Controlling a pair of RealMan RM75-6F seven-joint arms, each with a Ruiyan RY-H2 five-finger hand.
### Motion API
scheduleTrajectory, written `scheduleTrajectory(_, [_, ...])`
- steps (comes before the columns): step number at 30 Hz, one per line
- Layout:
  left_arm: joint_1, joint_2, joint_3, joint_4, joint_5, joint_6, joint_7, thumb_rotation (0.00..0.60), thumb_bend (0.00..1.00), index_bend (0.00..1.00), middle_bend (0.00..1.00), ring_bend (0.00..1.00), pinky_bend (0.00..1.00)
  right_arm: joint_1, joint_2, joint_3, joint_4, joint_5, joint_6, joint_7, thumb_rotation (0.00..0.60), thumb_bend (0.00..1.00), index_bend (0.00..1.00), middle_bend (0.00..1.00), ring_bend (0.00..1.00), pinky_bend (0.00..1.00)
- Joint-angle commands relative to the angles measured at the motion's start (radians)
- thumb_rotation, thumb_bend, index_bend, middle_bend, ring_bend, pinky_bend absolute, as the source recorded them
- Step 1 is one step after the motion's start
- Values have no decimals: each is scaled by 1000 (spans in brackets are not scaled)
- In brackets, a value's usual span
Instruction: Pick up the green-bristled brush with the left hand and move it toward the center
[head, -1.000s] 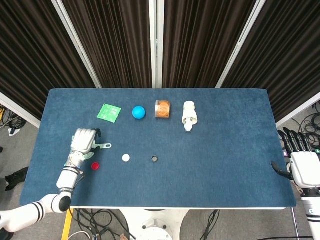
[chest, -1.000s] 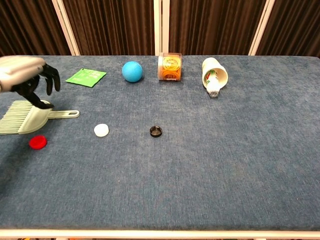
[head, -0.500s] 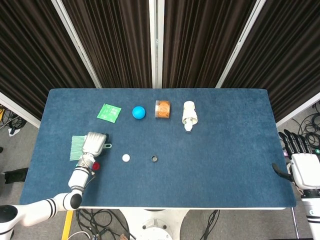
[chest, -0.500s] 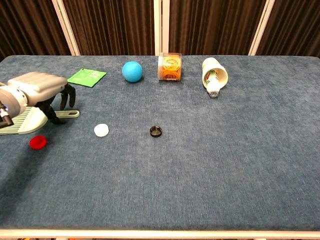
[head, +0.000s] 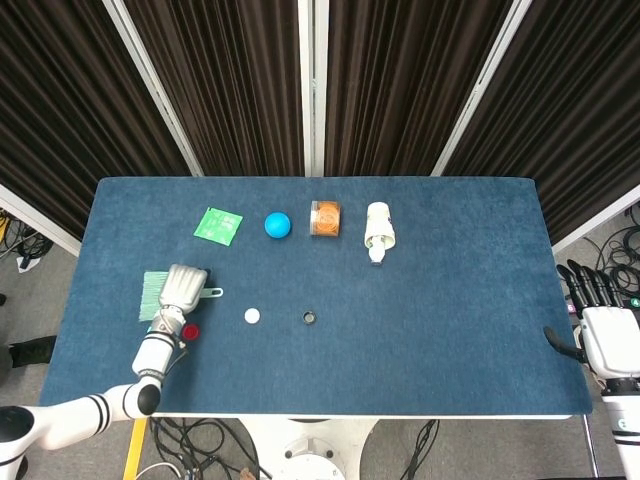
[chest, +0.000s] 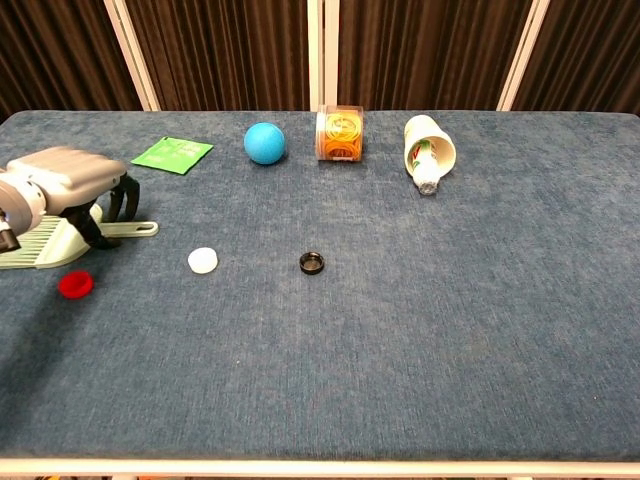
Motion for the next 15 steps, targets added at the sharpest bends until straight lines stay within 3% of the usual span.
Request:
scheduleTrajectory(1, [-5,-1,7,5,-5,-5,5,600,203,418,474,705,860,0,0,0,1,3,-1,1,600,161,0,21,0,0])
scheduleTrajectory(10, [-16,14,24,11,17,-49,-50,600,312,462,487,705,861,-4,1,0,4,4,2,9,600,159,0,22,0,0])
scheduleTrajectory(15, [3,38,36,18,117,-49,-185,600,393,514,534,710,865,-7,-1,0,7,3,6,17,600,153,0,24,0,0])
